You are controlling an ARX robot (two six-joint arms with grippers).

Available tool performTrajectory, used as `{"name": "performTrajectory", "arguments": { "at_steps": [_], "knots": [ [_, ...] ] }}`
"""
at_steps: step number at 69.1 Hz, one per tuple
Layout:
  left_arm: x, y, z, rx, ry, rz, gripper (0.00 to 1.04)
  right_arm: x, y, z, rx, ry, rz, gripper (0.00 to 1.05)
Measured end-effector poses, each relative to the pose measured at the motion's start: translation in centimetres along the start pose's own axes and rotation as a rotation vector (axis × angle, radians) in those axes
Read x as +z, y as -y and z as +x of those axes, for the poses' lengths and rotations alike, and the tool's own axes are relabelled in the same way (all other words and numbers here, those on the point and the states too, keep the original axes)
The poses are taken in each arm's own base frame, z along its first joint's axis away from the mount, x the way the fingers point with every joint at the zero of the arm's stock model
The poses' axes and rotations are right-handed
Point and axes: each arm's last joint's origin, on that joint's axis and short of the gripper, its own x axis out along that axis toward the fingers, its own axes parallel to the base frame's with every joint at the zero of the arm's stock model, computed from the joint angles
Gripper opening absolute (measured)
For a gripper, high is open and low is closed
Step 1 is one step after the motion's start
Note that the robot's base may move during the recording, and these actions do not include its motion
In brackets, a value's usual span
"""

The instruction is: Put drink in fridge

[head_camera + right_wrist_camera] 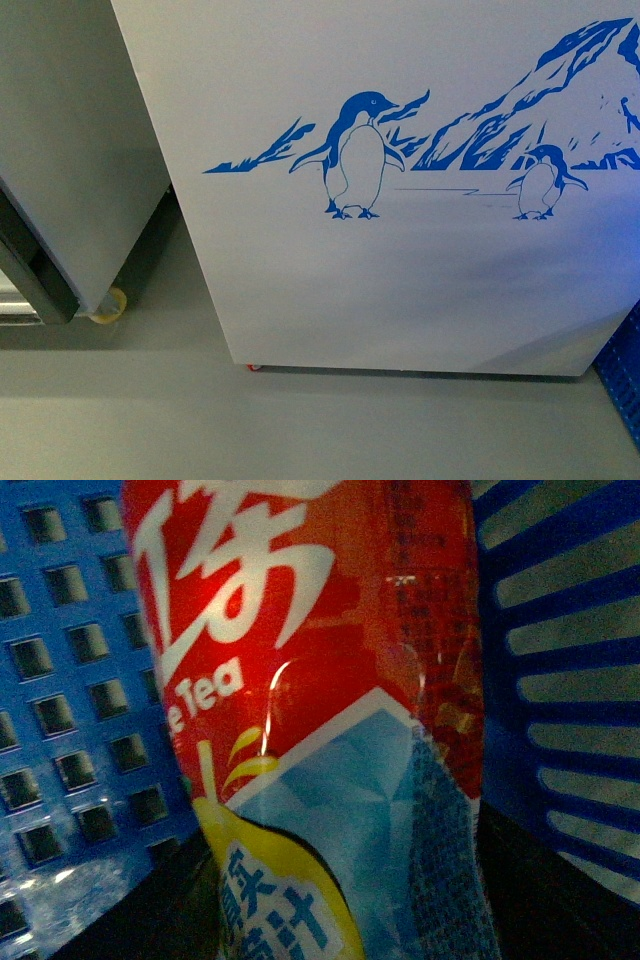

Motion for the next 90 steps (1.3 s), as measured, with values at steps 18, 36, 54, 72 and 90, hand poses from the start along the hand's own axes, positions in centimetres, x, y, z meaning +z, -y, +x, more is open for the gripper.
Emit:
{"name": "performTrajectory", "arguments": {
  "at_steps": [18, 36, 54, 72, 90],
  "knots": [
    [0.0, 0.0, 0.0, 0.000, 0.000, 0.000, 0.97, 1.3, 1.1, -5.1, 0.045, 0.085, 0.050, 0.39],
    [0.0, 0.0, 0.0, 0.000, 0.000, 0.000, 0.97, 6.8, 7.1, -17.1, 0.039, 0.351, 0.095, 0.37],
    [0.0, 0.0, 0.0, 0.000, 0.000, 0.000, 0.97, 7.2, 11.0, -30.7, 0.042, 0.561, 0.151, 0.37],
    [0.0, 0.0, 0.0, 0.000, 0.000, 0.000, 0.97, 6.3, 10.9, -45.9, 0.103, 0.870, 0.210, 0.37],
    [0.0, 0.0, 0.0, 0.000, 0.000, 0.000, 0.97, 4.2, 8.8, -57.6, 0.216, 1.154, 0.274, 0.37]
  ]
}}
